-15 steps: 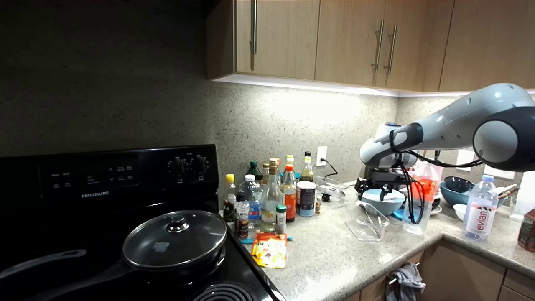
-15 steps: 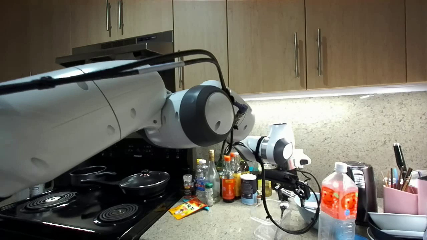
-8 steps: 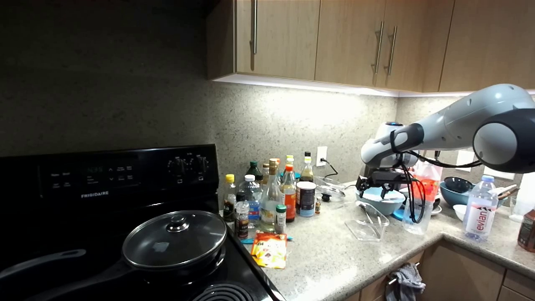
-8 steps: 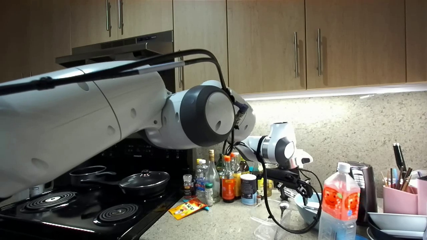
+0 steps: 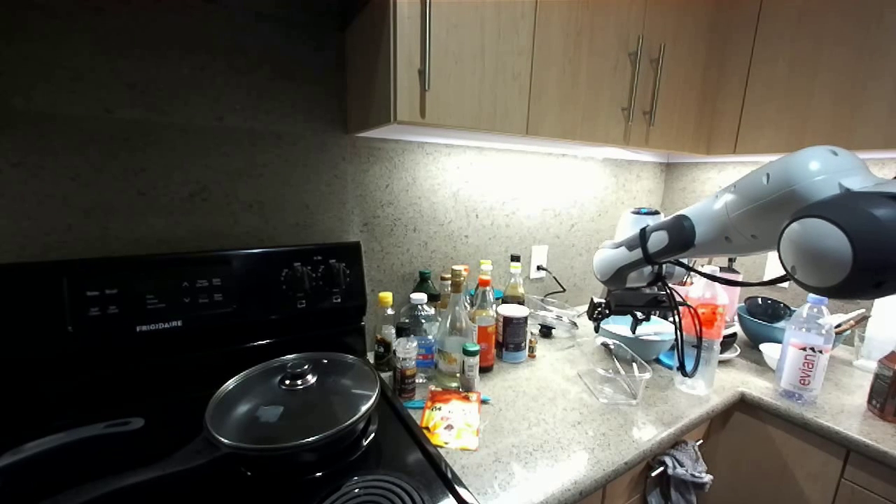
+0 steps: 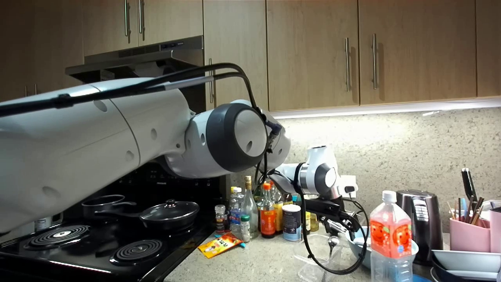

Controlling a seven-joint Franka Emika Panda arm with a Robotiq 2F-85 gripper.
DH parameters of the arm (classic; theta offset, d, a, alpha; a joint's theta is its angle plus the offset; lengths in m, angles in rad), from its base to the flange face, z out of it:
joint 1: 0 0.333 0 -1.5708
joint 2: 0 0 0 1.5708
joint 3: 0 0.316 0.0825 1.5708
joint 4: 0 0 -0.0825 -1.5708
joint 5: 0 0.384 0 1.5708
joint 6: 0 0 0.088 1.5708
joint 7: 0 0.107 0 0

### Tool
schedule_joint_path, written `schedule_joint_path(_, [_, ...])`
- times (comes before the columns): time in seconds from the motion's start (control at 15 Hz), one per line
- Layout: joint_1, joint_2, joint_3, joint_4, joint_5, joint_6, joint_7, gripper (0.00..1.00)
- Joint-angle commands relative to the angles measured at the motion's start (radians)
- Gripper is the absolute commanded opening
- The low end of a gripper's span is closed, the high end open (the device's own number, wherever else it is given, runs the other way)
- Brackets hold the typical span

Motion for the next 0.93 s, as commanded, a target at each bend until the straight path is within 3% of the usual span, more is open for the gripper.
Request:
schedule_joint_path(0.0, [0.025,0.03,-0.034,0.027,-0.015,-0.004,0.063,1.0])
schedule_joint_path(0.87, [0.156,0.12,-0.175,0.078,-0.059,0.028,0.154,1.0])
